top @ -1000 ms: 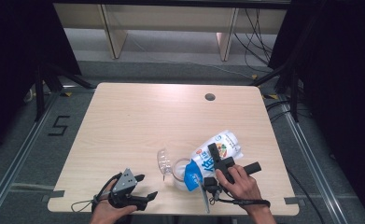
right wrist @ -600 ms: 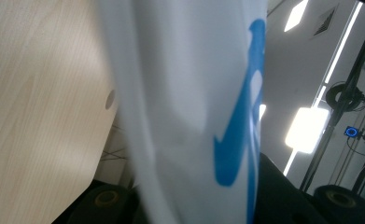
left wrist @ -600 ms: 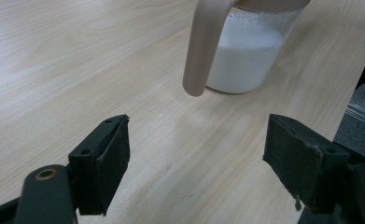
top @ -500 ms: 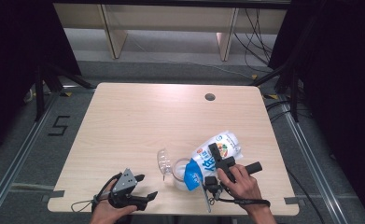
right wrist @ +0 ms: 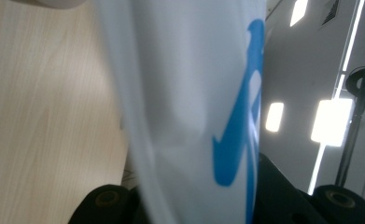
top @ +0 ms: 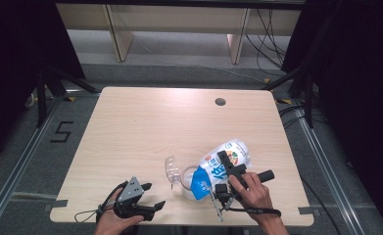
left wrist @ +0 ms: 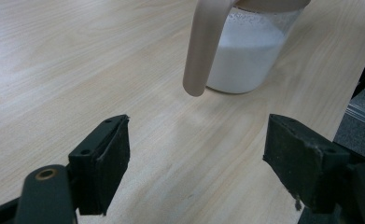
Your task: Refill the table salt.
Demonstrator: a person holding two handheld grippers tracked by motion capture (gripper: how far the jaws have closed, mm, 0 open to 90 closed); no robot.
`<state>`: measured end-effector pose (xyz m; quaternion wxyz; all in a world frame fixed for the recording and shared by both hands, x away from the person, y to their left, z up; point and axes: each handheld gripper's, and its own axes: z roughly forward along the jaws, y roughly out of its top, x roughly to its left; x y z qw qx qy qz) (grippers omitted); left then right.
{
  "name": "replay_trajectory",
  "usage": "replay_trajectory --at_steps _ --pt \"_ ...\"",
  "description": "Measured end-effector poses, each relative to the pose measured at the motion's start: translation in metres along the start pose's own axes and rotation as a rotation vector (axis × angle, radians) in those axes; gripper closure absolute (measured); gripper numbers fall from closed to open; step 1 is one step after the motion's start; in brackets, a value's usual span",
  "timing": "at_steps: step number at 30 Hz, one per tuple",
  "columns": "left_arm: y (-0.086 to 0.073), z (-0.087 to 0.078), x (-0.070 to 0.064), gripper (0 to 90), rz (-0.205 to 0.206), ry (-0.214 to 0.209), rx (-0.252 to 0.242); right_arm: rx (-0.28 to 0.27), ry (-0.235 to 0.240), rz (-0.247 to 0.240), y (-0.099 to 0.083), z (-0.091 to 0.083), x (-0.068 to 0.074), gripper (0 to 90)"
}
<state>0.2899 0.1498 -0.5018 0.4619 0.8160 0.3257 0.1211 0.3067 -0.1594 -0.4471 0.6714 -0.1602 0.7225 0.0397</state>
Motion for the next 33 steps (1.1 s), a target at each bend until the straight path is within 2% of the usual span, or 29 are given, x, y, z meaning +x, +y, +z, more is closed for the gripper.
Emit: replay_trajectory --at_steps 1,2,3,4,6,7,8,10,12,13,15,19,20,23,24,25,28,29,30,32,33 --pt "0.0 0.001 0.0 22.0 0.0 -0.002 -0.007 -0.004 0.017 -0.02 0.0 0.0 -0.003 86.8" --pt "0.0 0.001 0.0 22.0 -0.003 -0.001 -0.005 0.0 0.019 0.011 0.0 -0.001 -0.002 86.8" --pt "0.0 0.001 -0.001 22.0 -0.005 -0.001 -0.007 0.007 0.021 0.009 0.0 -0.002 -0.002 86.8" --pt "0.0 0.001 -0.001 22.0 -0.005 -0.001 -0.006 -0.004 0.029 0.032 -0.001 -0.001 -0.001 86.8" --pt "0.0 0.0 0.0 22.0 0.001 0.0 -0.002 -0.019 0.029 0.026 -0.001 0.0 -0.005 86.9" --pt "0.0 0.0 0.001 22.0 0.008 0.004 0.005 -0.029 0.013 0.061 -0.002 0.0 -0.003 86.9" --pt "0.0 0.0 0.0 22.0 -0.002 0.005 0.005 0.002 0.039 0.096 -0.003 -0.002 -0.003 86.9" --pt "-0.001 0.001 -0.001 22.0 -0.021 -0.007 -0.004 -0.032 0.041 0.109 -0.006 0.0 -0.007 86.9" --pt "-0.001 0.001 -0.001 22.0 -0.017 0.0 -0.007 -0.011 0.056 0.183 -0.009 -0.002 -0.006 87.0" --pt "-0.001 0.0 0.0 22.0 -0.008 0.004 -0.001 -0.021 0.059 0.17 -0.01 -0.002 -0.01 87.0" --pt "-0.001 0.0 0.0 22.0 -0.015 0.005 -0.001 -0.039 0.062 0.227 -0.014 -0.001 -0.01 87.0" --pt "-0.001 0.0 -0.001 22.0 -0.014 0.005 -0.002 -0.059 0.085 0.303 -0.019 0.0 -0.013 87.2" --pt "-0.001 0.0 -0.001 22.0 -0.014 0.005 -0.002 -0.061 0.092 0.343 -0.02 0.0 -0.012 87.2" --pt "-0.001 0.001 0.0 22.0 -0.016 0.0 -0.007 -0.082 0.118 0.441 -0.023 0.002 -0.012 87.3" --pt "-0.001 0.001 0.0 22.0 -0.017 0.0 -0.008 -0.075 0.135 0.452 -0.024 0.002 -0.012 87.3" --pt "-0.001 0.001 0.0 22.0 -0.017 0.0 -0.008 -0.092 0.156 0.495 -0.026 0.004 -0.011 87.3" --pt "-0.001 0.0 0.001 22.0 -0.003 0.005 0.005 -0.11 0.177 0.55 -0.035 0.007 -0.01 87.5" --pt "-0.001 0.001 0.0 22.0 -0.018 -0.002 -0.009 -0.095 0.177 0.587 -0.036 0.007 -0.009 87.5" --pt "-0.001 0.001 0.0 22.0 -0.016 -0.001 -0.008 -0.092 0.174 0.61 -0.039 0.007 -0.009 87.5" --pt "-0.001 0.001 0.0 22.0 -0.017 -0.001 -0.009 -0.092 0.195 0.662 -0.046 0.009 -0.008 87.7" --pt "-0.001 0.001 0.0 22.0 -0.016 0.0 -0.008 -0.089 0.222 0.711 -0.049 0.008 -0.007 87.7"
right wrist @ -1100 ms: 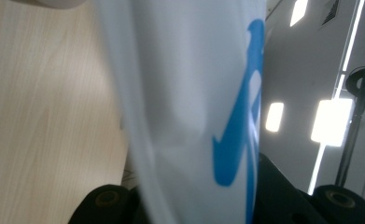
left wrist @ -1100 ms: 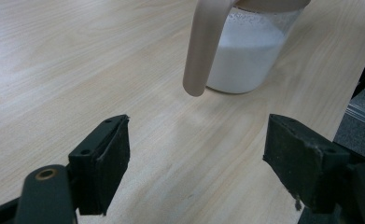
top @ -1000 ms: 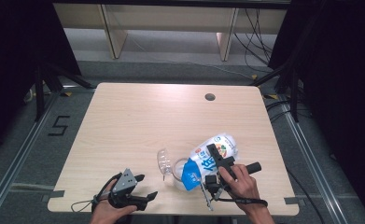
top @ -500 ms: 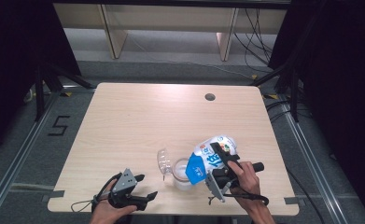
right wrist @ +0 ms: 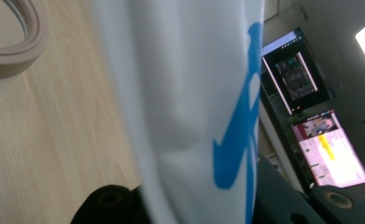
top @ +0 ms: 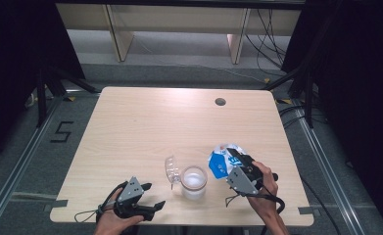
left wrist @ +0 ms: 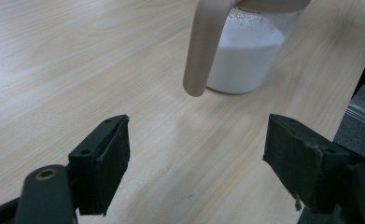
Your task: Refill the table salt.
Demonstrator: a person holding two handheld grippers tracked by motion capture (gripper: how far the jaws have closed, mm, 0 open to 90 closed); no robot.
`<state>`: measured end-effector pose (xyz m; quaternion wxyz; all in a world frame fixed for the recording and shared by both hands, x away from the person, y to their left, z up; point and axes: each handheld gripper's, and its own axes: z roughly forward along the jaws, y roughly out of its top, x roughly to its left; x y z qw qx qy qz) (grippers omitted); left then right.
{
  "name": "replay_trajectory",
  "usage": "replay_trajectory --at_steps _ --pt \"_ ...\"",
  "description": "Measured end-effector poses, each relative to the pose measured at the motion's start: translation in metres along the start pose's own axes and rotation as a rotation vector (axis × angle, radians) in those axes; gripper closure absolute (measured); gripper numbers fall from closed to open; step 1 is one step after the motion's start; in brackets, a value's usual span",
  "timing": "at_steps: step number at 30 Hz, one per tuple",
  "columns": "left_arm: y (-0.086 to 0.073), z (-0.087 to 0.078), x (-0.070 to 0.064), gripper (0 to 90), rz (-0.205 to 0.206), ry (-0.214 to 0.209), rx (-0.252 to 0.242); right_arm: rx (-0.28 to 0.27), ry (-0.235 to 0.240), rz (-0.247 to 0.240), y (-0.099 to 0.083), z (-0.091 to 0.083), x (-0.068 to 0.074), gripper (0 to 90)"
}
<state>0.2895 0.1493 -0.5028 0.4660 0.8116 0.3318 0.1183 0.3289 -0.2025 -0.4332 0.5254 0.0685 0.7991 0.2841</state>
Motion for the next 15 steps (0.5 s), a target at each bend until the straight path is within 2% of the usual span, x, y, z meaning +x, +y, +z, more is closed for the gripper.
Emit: replay_trajectory --at_steps 4,6,8,9,10,15 --pt "0.0 0.0 -0.001 22.0 -0.003 0.001 -0.001 -0.011 0.014 0.076 -0.013 0.003 -0.007 88.1" --pt "0.0 0.0 -0.001 22.0 -0.002 0.002 -0.001 -0.011 0.031 0.166 -0.022 0.005 -0.009 88.3" --pt "0.0 0.0 0.0 22.0 0.01 0.0 0.0 -0.008 0.049 0.215 -0.03 0.007 -0.01 88.4" --pt "0.0 0.0 0.0 22.0 0.016 -0.001 -0.001 -0.007 0.053 0.256 -0.033 0.007 -0.009 88.4" --pt "0.0 0.0 0.0 22.0 0.013 -0.001 -0.001 -0.008 0.065 0.271 -0.037 0.009 -0.011 88.4" --pt "0.0 0.001 0.001 22.0 0.016 -0.004 0.001 -0.018 0.093 0.426 -0.059 0.013 -0.015 88.4"
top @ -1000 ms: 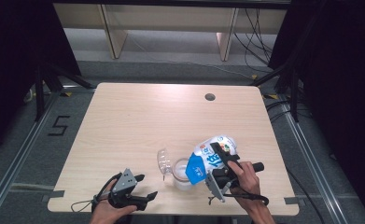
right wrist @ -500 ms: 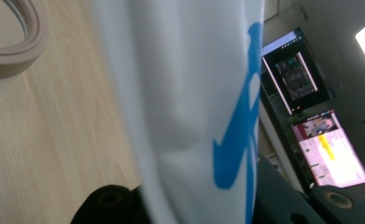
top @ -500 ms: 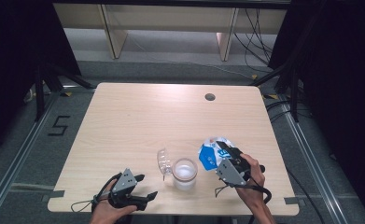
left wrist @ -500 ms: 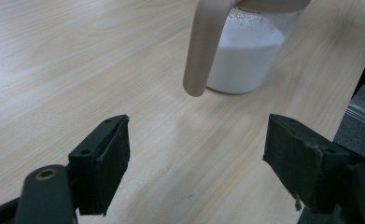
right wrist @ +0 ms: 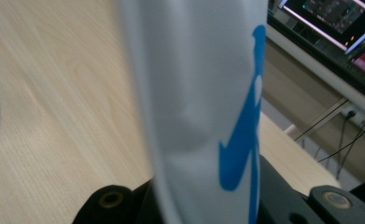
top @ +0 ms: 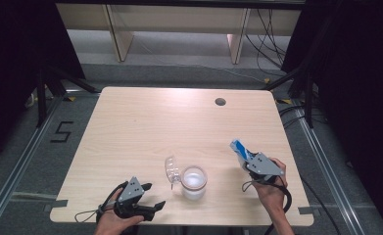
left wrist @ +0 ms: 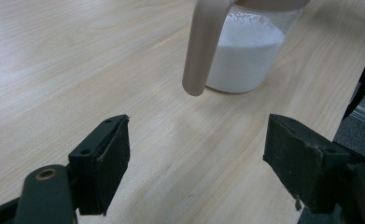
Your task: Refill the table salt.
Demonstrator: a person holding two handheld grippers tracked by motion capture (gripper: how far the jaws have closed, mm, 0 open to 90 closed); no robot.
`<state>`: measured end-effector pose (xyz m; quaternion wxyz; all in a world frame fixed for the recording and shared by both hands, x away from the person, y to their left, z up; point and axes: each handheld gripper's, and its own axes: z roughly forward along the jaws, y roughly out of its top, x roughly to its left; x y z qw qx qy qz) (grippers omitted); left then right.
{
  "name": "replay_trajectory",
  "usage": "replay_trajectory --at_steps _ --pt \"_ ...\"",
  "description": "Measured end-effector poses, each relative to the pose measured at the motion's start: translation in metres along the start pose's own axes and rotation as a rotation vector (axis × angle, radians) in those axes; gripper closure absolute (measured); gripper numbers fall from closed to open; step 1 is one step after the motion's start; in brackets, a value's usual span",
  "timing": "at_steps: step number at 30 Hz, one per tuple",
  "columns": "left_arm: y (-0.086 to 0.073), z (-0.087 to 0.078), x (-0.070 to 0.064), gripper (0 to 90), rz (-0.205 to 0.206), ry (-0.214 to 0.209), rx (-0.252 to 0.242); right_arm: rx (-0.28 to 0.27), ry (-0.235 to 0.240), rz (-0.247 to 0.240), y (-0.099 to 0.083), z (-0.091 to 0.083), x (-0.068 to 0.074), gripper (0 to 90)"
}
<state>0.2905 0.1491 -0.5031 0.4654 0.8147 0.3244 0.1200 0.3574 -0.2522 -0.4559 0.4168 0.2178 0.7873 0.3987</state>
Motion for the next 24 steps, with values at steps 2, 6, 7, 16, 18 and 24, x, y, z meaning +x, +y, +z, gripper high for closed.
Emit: replay_trajectory --at_steps 2,6,7,16,18,24 --pt "0.0 0.0 -0.001 22.0 -0.008 -0.003 -0.004 -0.014 0.011 0.055 -0.006 0.001 -0.004 88.4" --pt "0.0 0.0 0.0 22.0 -0.004 -0.002 -0.002 -0.047 0.032 0.172 -0.018 0.004 -0.01 88.4" --pt "0.0 0.0 -0.001 22.0 -0.005 -0.002 -0.003 -0.047 0.036 0.192 -0.02 0.004 -0.011 88.4" --pt "0.0 0.0 -0.001 22.0 -0.02 0.002 -0.001 -0.061 0.072 0.328 -0.04 0.009 -0.018 88.3" --pt "-0.001 0.0 -0.001 22.0 -0.022 0.001 -0.002 -0.067 0.084 0.345 -0.043 0.01 -0.019 88.3" --pt "-0.001 0.001 -0.001 22.0 -0.023 0.001 -0.001 -0.022 0.098 0.372 -0.049 0.013 -0.017 88.3"
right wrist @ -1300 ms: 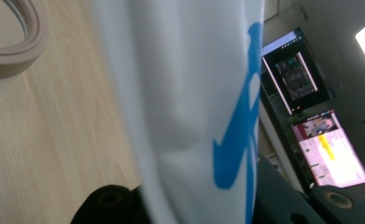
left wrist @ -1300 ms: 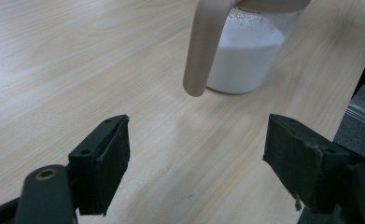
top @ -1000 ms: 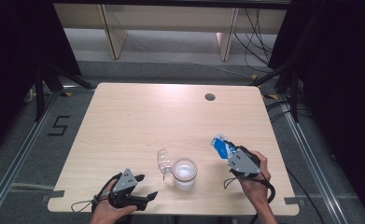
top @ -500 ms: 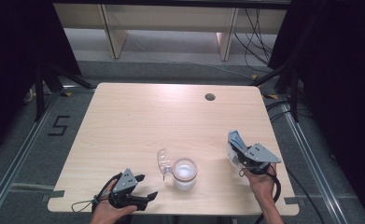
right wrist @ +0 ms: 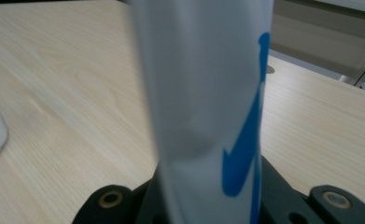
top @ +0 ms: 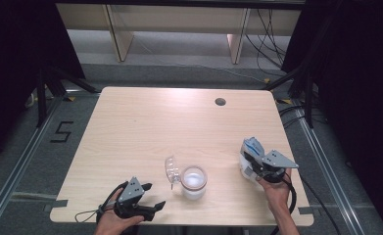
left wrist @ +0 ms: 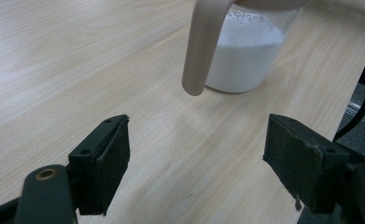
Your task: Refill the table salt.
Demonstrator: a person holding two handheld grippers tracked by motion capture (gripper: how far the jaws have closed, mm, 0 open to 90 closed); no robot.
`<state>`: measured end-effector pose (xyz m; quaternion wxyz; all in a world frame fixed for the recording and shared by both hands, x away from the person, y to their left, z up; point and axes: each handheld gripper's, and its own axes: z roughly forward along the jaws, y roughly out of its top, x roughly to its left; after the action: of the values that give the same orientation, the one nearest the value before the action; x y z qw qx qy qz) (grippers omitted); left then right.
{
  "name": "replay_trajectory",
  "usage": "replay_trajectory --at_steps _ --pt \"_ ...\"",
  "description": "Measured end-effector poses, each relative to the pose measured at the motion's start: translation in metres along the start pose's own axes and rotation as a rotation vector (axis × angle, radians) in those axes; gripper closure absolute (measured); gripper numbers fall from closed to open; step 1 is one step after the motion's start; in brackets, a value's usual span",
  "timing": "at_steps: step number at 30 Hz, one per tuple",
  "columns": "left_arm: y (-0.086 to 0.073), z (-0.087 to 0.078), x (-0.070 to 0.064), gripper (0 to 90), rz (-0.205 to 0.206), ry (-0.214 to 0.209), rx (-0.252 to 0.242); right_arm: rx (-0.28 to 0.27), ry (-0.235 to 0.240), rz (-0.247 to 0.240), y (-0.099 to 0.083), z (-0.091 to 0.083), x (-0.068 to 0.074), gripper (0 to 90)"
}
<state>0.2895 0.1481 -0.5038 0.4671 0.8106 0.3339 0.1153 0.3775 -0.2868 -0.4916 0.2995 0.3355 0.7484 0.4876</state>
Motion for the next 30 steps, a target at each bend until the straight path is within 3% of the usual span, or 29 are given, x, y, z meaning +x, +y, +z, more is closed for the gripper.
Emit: replay_trajectory --at_steps 1,2,6,10,11,12,14,16,19,21,22,23,25,29,30 --pt "0.0 0.0 0.0 22.0 0.0 0.0 0.001 0.003 -0.017 0.002 -0.001 0.0 0.001 88.3" --pt "0.0 0.0 0.0 22.0 0.0 0.0 0.001 0.014 -0.01 -0.016 -0.001 0.0 -0.001 88.3" --pt "0.0 -0.001 0.0 22.0 0.002 0.003 0.001 0.008 -0.004 -0.005 -0.003 0.0 -0.003 87.8" --pt "0.0 0.0 0.0 22.0 0.005 0.0 -0.008 0.021 -0.004 0.041 -0.004 -0.001 -0.001 84.2" --pt "0.0 0.0 0.0 22.0 -0.004 -0.002 -0.009 0.0 -0.017 0.011 -0.004 -0.001 -0.003 83.1" --pt "0.0 0.0 -0.001 22.0 -0.004 -0.002 -0.009 0.01 -0.001 0.045 -0.004 -0.001 -0.001 81.4" --pt "0.0 0.0 0.0 22.0 0.005 0.0 -0.008 0.022 -0.003 0.057 -0.004 -0.003 0.0 78.9" --pt "0.0 0.0 0.0 22.0 0.015 -0.002 -0.007 0.014 -0.003 0.034 -0.004 -0.003 0.0 75.3" --pt "0.0 0.0 -0.001 22.0 -0.004 -0.003 -0.008 0.033 -0.01 0.041 -0.003 -0.004 0.002 69.6" --pt "0.0 0.0 -0.001 22.0 -0.004 -0.003 -0.009 0.032 -0.032 0.072 -0.003 -0.006 0.003 65.0" --pt "0.0 0.0 0.0 22.0 -0.002 -0.002 -0.009 0.031 -0.02 0.055 -0.003 -0.005 0.002 63.3" --pt "0.0 0.0 0.0 22.0 0.0 -0.001 -0.009 0.012 -0.047 0.034 -0.003 -0.006 0.001 61.1" --pt "0.0 0.0 0.0 22.0 -0.002 -0.002 -0.01 0.027 -0.039 0.065 -0.002 -0.008 0.003 56.5" --pt "0.0 0.0 -0.001 22.0 -0.005 0.004 -0.014 0.035 -0.057 0.054 -0.002 -0.012 0.004 49.3" --pt "0.0 0.0 -0.001 22.0 -0.005 -0.003 -0.015 0.032 -0.057 0.069 -0.001 -0.013 0.005 47.5"
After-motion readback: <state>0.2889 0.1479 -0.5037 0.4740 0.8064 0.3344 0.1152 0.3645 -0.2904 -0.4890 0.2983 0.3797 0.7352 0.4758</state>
